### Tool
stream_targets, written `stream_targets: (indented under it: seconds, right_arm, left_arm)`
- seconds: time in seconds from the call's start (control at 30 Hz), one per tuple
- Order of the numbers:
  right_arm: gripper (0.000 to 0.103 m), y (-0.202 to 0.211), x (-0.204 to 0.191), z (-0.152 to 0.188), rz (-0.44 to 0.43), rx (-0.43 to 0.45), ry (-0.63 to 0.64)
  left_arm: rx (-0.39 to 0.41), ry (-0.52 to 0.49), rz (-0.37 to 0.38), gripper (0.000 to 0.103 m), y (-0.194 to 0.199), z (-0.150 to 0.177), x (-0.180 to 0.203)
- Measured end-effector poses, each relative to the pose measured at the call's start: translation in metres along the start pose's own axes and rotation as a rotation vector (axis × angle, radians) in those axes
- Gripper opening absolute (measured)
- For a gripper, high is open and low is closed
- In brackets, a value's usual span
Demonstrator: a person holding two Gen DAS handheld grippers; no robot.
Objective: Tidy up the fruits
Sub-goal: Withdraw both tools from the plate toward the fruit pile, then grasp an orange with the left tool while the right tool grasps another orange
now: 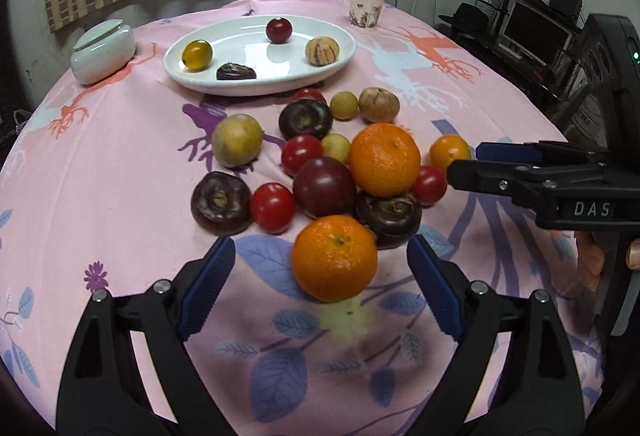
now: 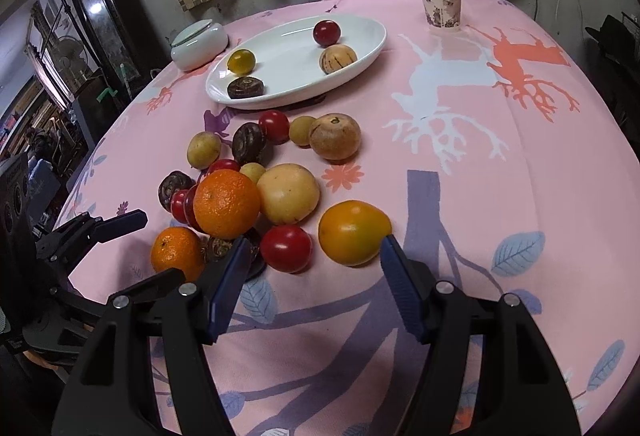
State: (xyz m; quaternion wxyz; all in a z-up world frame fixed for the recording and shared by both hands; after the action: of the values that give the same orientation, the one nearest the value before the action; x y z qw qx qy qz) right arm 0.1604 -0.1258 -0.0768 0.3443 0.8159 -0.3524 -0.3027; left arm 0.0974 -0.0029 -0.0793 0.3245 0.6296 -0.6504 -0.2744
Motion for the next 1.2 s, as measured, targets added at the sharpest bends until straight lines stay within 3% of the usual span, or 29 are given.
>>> stream_targets:
  seconds: [0.07,0.2,0.27,0.43,0.63,0.8,1.0,1.1,1.2]
  right_arm:
    - [0.068,-0.001,-0.004,0.002,-0.008,-0.008,0.012]
    - [0.068,0.0,-0.008,0.002,-0.003,-0.005,0.026]
    - [0.068,0.0,-0.008,0.002,-0.003,-0.003,0.028]
    - [0.068,0.001,-0.006,0.002,0.029,0.005,0.037]
    - [0.068,0.002,-0.005,-0.001,0.063,0.045,0.063]
    - [0.068,0.003,-0.031,0.0,0.103,0.138,0.23]
    - [0.068,-0.007,-0.065,0.0,0.093,0.126,0.352]
    - [0.068,-0.017,-0.067,-0.008,0.131,0.101,0.35]
    - [0.067,-0.025,-0.07,-0.012,0.154,0.079,0.36]
  left_arm:
    - [-0.005,-0.007,-0.006,0.084,-0.004,0.002,0.001]
    - [-0.059,0.011,0.027,0.052,-0.017,0.007,0.003]
    - [-0.059,0.013,0.036,0.049,-0.019,0.009,0.005]
    - [-0.043,-0.02,0.026,0.047,-0.019,0.008,0.009]
    - [-0.007,0.024,0.057,0.047,-0.003,-0.001,0.005]
    - [0.036,0.036,0.033,0.047,0.011,-0.011,-0.003]
    - [0.109,0.02,-0.069,0.047,0.02,-0.025,-0.024]
    - [0.079,0.069,-0.025,0.047,0.017,-0.025,-0.033]
    - [0.065,0.086,-0.03,0.047,0.012,-0.025,-0.041]
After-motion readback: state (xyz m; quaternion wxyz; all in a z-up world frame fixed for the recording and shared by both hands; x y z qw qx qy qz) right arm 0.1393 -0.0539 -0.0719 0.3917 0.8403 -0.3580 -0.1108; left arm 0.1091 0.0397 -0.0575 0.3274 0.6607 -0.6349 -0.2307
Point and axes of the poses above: each gripper's, at about its wrist camera, not at the fingertips, and y roughly against the way its jaws point, x to its right, z to its underside, the point moved 7 cm from there along -y, roughly the way its jaws point
